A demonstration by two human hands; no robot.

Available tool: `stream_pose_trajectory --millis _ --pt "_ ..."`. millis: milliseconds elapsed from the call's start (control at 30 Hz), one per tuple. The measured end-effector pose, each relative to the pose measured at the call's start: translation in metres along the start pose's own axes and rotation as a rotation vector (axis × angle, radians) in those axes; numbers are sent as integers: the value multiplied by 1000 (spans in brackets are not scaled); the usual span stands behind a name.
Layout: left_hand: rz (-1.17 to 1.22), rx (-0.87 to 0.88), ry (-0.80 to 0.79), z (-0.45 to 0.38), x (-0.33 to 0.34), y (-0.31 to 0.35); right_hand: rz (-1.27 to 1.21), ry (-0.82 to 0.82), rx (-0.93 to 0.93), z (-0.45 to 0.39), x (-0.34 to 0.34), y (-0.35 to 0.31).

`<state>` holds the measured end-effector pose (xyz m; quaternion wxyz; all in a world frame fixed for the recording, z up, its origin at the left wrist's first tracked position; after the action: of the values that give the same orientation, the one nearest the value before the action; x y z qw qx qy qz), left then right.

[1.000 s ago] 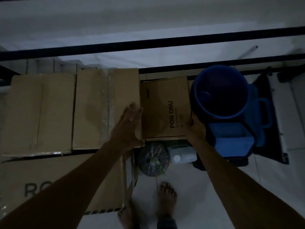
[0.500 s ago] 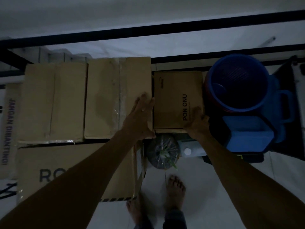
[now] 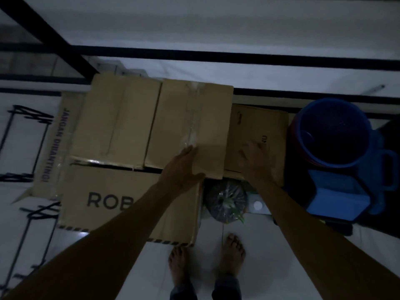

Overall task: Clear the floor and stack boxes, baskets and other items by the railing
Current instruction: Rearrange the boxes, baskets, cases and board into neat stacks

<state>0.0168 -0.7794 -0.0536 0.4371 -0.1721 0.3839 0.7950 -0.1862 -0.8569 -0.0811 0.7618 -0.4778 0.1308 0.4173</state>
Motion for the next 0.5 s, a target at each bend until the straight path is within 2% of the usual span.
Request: stream_pose_trajectory --millis 167,233,300,433,500 --pt "73 -157 72 55 -40 -53 125 89 -203 25 20 -96" --pt "125 -200 133 75 -58 -79 185 58 -258 35 37 -128" --pt "166 -264 121 91 -68 -110 264 -17 -287 44 62 -148" --pt "146 -439 33 126 -68 -198 394 -124 -138 57 116 -164" --pt "129 -501 23 144 -64 -239 401 -113 -31 73 139 -162"
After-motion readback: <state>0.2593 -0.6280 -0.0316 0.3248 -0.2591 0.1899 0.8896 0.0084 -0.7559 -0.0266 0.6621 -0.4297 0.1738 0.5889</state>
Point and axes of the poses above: each hand's wrist, its own z-axis away from the middle knuckle, its own x-axis out of the palm, y = z × x, the point moved 4 cm from there along -z, towards the middle knuckle, and after that the axes turned 11 degrees about -y, right-handed, at the moved point
